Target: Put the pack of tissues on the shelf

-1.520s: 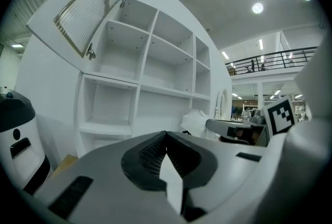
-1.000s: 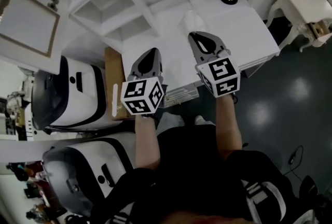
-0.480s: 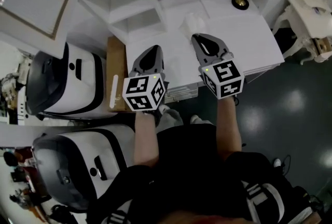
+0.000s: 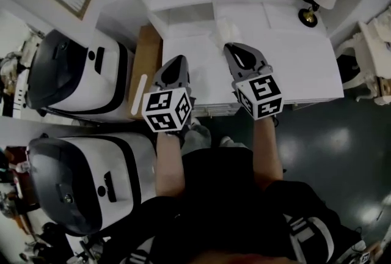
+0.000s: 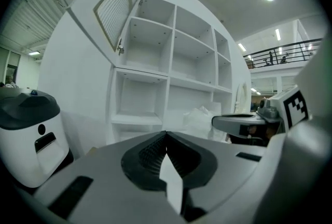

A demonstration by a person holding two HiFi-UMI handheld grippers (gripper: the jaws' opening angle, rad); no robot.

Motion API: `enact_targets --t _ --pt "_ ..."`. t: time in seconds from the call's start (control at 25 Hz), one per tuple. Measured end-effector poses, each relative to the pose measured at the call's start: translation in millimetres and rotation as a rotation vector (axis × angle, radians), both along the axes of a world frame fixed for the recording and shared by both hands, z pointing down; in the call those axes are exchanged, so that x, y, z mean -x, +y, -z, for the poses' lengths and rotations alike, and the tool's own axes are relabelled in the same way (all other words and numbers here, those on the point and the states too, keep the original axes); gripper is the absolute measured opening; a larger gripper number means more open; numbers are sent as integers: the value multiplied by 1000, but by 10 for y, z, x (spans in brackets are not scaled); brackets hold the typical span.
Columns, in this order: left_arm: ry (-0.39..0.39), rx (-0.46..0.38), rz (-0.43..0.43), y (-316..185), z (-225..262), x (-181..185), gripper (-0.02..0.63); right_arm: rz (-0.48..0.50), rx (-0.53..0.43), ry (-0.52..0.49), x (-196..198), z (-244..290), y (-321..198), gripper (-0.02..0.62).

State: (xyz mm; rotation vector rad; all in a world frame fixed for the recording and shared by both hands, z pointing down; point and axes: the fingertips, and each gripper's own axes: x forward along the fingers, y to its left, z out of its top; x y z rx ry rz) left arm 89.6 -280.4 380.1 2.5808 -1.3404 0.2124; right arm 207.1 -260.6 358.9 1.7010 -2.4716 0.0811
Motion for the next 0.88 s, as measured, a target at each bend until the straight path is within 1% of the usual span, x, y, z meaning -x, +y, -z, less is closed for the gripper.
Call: enact_targets --t 0.12,0.28,0.36,0.44,0.6,0.76,0.88 --pt "-8 11 20 -175 -22 117 11 16 15 -19 96 -28 -237 23" --pt "-23 26 48 -480 -71 277 11 58 4 -38 296 32 -542 23" --pt "-36 31 49 -602 -106 321 11 77 4 -50 378 18 -660 23" --pt "-46 23 29 -722 -82 279 11 83 11 -74 395 -8 -793 23" --pt "-57 -14 -4 -1025 28 249 11 72 9 -85 429 11 -1108 23" --pt "-76 -2 -30 -1312 -54 242 11 56 1 -104 490 5 -1369 23" --pt "-74 3 -64 -1506 -93 167 11 35 0 -120 429 -11 -1544 23"
